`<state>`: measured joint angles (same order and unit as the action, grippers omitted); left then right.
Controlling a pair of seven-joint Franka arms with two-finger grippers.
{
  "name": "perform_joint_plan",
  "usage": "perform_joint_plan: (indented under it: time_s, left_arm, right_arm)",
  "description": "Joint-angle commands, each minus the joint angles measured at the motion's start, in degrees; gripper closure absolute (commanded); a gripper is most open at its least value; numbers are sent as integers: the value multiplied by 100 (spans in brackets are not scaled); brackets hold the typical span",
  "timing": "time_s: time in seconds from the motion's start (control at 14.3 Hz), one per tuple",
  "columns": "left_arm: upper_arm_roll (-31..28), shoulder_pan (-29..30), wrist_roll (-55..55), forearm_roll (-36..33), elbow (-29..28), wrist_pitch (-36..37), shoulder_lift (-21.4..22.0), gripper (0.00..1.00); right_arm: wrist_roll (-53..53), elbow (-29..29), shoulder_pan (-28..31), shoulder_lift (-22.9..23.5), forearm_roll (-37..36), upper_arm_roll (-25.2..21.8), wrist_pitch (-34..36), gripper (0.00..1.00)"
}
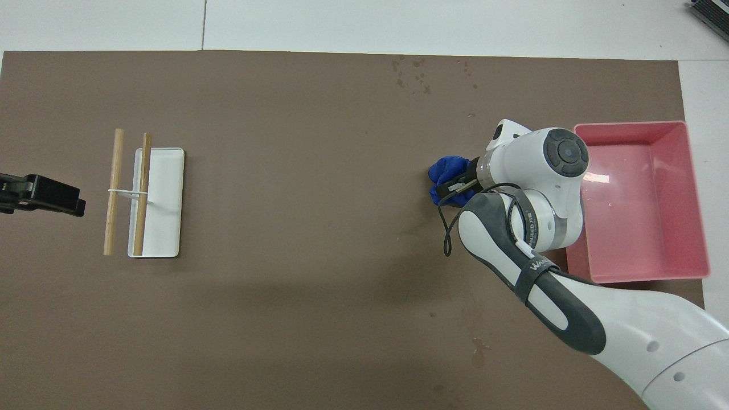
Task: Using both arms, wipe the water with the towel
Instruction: 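Rub the blue cloth on the wet table spot with the right gripper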
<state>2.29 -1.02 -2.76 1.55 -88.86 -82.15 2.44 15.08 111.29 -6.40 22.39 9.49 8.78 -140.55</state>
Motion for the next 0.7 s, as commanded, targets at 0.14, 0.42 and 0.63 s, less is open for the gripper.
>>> perform_joint_plan:
  time_s: [0.14,0.42,0.63]
  left_arm:
    - [-26,-30,4,-76,-141,-12,134,0]
    - [-26,-30,4,-76,-141,-12,134,0]
    - [-26,-30,4,-67,-141,-12,134,0]
  right_arm:
    - [-470,569,-282,187,614,141,195,100]
    - [-760,-210,-292,134,615,141,1149,100]
    - [-743,-889,-213,20,466,106,2039,100]
